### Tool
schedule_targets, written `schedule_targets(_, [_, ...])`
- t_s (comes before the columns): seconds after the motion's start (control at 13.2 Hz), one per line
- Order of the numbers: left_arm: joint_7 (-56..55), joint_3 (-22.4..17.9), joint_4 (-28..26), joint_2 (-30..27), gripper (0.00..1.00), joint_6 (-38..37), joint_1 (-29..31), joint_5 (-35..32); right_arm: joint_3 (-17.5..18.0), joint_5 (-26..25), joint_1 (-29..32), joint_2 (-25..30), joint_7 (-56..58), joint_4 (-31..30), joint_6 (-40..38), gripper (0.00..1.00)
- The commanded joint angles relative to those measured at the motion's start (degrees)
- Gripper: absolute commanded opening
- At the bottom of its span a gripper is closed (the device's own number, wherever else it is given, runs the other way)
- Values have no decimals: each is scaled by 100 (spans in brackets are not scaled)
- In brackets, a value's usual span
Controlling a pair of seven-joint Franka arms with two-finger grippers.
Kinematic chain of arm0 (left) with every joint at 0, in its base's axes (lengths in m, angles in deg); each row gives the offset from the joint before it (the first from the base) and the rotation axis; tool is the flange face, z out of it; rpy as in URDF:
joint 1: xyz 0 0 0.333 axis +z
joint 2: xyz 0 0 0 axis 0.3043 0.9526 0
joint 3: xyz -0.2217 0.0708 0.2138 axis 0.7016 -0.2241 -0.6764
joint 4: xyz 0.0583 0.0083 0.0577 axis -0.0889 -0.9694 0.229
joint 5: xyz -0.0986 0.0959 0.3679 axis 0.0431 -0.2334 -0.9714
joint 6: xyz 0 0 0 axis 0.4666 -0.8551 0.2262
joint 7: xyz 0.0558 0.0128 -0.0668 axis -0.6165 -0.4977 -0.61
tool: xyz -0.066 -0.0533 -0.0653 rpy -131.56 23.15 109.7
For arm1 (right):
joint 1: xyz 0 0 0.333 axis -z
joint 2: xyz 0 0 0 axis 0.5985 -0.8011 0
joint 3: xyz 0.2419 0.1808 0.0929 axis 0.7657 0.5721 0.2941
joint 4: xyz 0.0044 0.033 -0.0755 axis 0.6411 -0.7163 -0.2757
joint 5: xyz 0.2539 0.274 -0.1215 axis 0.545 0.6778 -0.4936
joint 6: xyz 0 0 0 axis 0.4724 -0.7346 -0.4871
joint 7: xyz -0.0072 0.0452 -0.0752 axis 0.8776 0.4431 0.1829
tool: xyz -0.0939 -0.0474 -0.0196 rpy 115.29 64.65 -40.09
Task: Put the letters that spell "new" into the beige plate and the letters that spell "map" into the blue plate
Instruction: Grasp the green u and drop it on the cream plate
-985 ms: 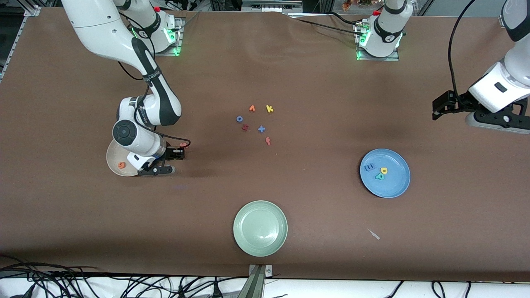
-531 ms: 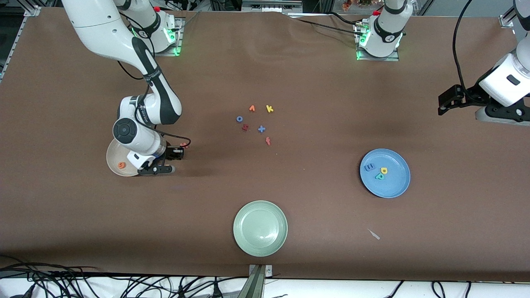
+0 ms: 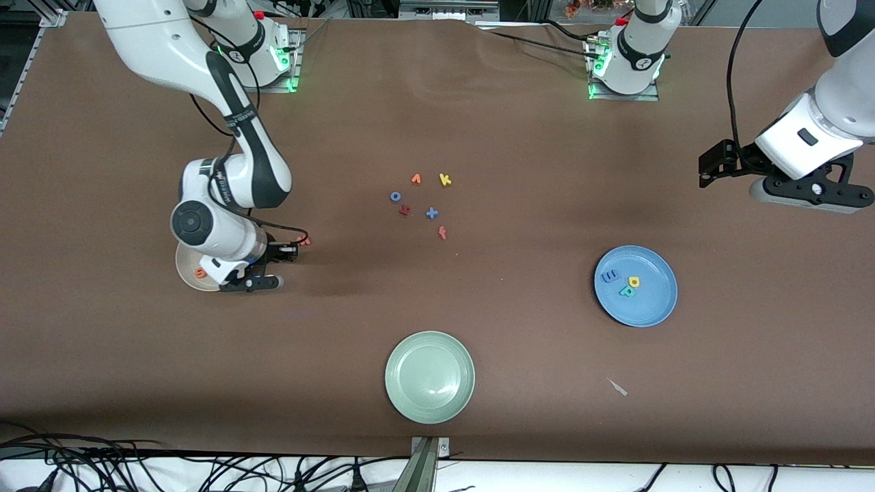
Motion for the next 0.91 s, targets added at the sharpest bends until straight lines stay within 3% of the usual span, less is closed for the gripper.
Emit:
schedule_targets(0.0, [-61, 25, 254, 155, 100, -115, 33, -9, -343, -80, 1, 197, 657, 57, -468, 28])
schedule_targets(0.23, [-61, 25, 237, 155, 100, -106, 15, -17, -686, -98, 1, 302, 1325, -267, -363, 30])
schedule_targets(0.38, [-61, 25, 246, 155, 100, -115, 59, -17, -809, -98, 1, 486, 1651, -881, 171, 31])
schedule_targets(0.61, [-61, 25, 246, 155, 100, -106, 76, -17, -801, -80, 1, 636, 1548, -1174, 490, 63])
schedule_targets(0.83, [-61, 25, 246, 155, 100, -106, 76, -17, -653, -54, -51, 689, 1075, -1052, 342, 64])
